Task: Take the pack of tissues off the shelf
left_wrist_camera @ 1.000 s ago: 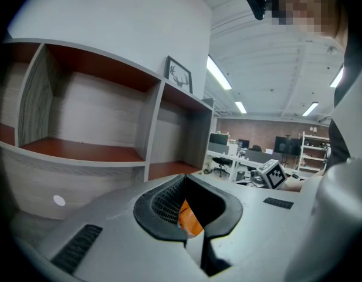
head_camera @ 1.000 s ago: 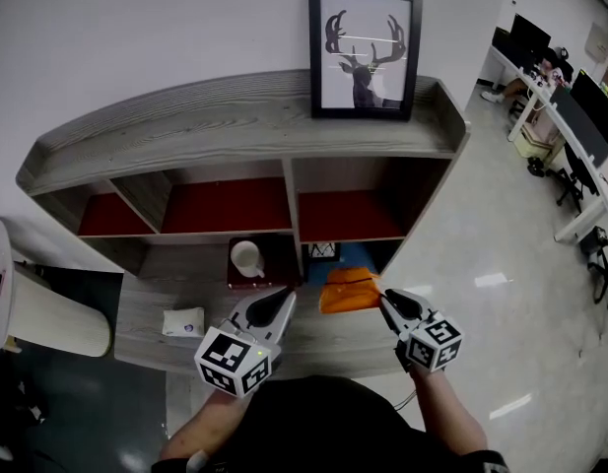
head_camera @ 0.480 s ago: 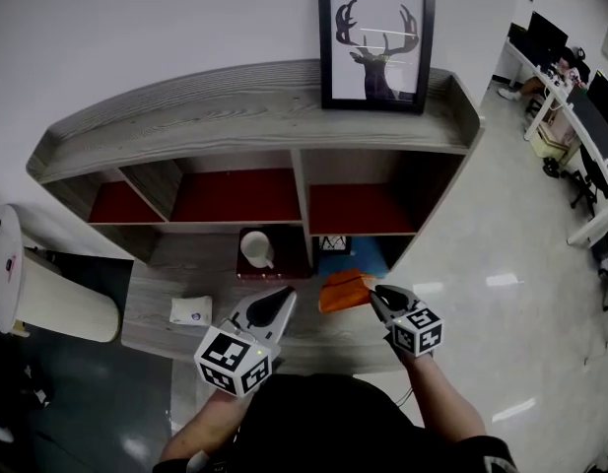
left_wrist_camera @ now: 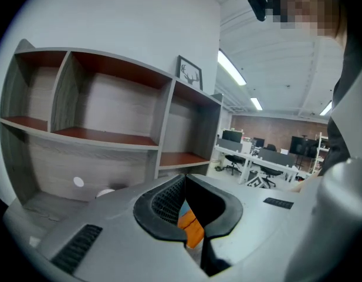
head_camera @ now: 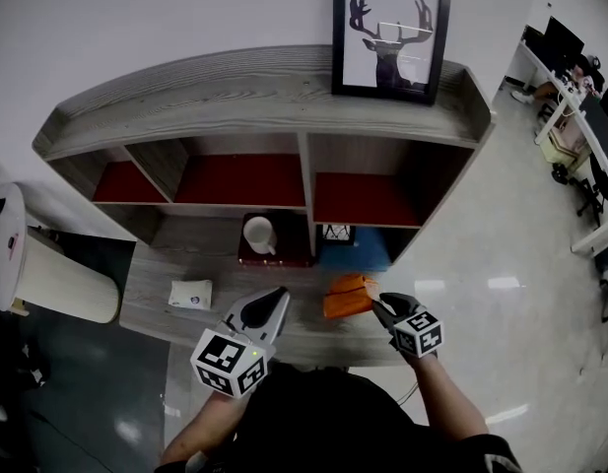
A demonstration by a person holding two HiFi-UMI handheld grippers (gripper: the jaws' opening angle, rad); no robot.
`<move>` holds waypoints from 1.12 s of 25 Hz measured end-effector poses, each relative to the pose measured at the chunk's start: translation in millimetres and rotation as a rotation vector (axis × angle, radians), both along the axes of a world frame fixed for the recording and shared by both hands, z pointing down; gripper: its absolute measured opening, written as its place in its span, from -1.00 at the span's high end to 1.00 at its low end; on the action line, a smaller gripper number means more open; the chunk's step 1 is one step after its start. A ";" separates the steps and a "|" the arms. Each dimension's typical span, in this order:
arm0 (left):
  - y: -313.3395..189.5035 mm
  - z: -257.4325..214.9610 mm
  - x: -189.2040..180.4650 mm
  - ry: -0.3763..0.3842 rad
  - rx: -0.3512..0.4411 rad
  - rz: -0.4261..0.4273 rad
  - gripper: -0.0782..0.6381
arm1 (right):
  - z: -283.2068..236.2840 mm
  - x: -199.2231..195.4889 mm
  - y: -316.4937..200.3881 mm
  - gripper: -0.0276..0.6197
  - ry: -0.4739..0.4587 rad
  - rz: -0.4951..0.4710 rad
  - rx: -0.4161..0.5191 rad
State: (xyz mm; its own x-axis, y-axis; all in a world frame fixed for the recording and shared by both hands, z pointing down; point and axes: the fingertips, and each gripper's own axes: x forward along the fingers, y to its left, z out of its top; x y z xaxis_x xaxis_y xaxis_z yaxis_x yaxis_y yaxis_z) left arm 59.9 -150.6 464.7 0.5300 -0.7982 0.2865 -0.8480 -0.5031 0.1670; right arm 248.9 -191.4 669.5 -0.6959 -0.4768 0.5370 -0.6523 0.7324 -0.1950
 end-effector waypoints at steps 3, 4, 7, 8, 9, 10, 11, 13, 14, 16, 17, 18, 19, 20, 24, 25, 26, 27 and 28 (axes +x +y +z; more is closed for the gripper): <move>2.6 2.8 7.2 0.009 -0.006 0.007 0.74 | 8.5 15.9 13.1 0.67 -0.003 0.020 -0.049; 3.0 3.0 10.0 0.012 -0.007 0.012 0.74 | 8.6 21.5 15.9 0.63 -0.006 0.035 -0.055; 3.1 3.6 18.2 0.017 -0.013 0.027 0.74 | -1.1 37.2 19.6 0.56 -0.029 0.080 -0.047; 2.6 3.8 21.0 0.018 -0.015 0.032 0.74 | -6.6 41.8 18.5 0.55 -0.039 0.092 -0.036; 1.7 3.7 23.7 0.018 -0.015 0.037 0.74 | -12.9 45.7 16.3 0.55 -0.049 0.104 -0.023; 0.7 3.1 26.2 0.018 -0.014 0.043 0.74 | -19.8 48.7 13.5 0.55 -0.059 0.114 -0.008; -0.4 2.3 28.3 0.017 -0.011 0.048 0.74 | -26.7 50.7 10.4 0.55 -0.071 0.124 0.007; -2.1 1.2 29.9 0.016 -0.007 0.054 0.74 | -39.2 51.2 5.7 0.55 -0.095 0.138 0.027; -2.5 1.6 29.6 0.016 -0.007 0.054 0.74 | -45.2 49.6 4.3 0.55 -0.109 0.145 0.033; -2.2 2.8 28.2 0.015 -0.011 0.050 0.74 | -55.8 44.2 3.6 0.55 -0.132 0.139 0.049; -1.7 3.0 27.2 0.015 -0.013 0.047 0.74 | -61.2 40.2 4.3 0.55 -0.142 0.126 0.060; -1.3 2.9 25.9 0.014 -0.014 0.042 0.74 | -67.7 34.6 5.4 0.55 -0.158 0.109 0.068; -1.0 2.8 24.3 0.012 -0.017 0.035 0.74 | -75.4 27.1 6.7 0.55 -0.179 0.088 0.075; -0.9 2.8 22.3 0.010 -0.020 0.026 0.74 | -84.1 17.7 8.2 0.55 -0.205 0.060 0.079; 4.3 -2.7 10.8 0.000 -0.013 -0.026 0.74 | -120.2 -31.8 21.2 0.56 -0.336 -0.092 0.078; 5.8 -3.5 5.8 0.001 -0.010 -0.041 0.74 | -126.6 -42.5 24.0 0.56 -0.355 -0.127 0.077; 7.2 -2.6 -0.2 0.006 -0.011 -0.057 0.74 | -131.5 -51.2 26.5 0.58 -0.363 -0.157 0.078; 8.2 -0.3 -6.8 0.014 -0.018 -0.072 0.74 | -135.8 -57.9 28.9 0.64 -0.369 -0.177 0.078; 8.3 2.3 -13.5 0.022 -0.025 -0.084 0.74 | -140.5 -63.3 31.1 0.72 -0.381 -0.189 0.074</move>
State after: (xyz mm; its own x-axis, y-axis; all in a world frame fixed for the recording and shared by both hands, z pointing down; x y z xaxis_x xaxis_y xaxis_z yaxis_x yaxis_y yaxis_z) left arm 46.4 -142.3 467.0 0.4680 -0.8327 0.2960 -0.8829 -0.4261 0.1972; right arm 185.6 -160.4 529.0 -0.9166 -0.3497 0.1936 -0.3969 0.8531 -0.3385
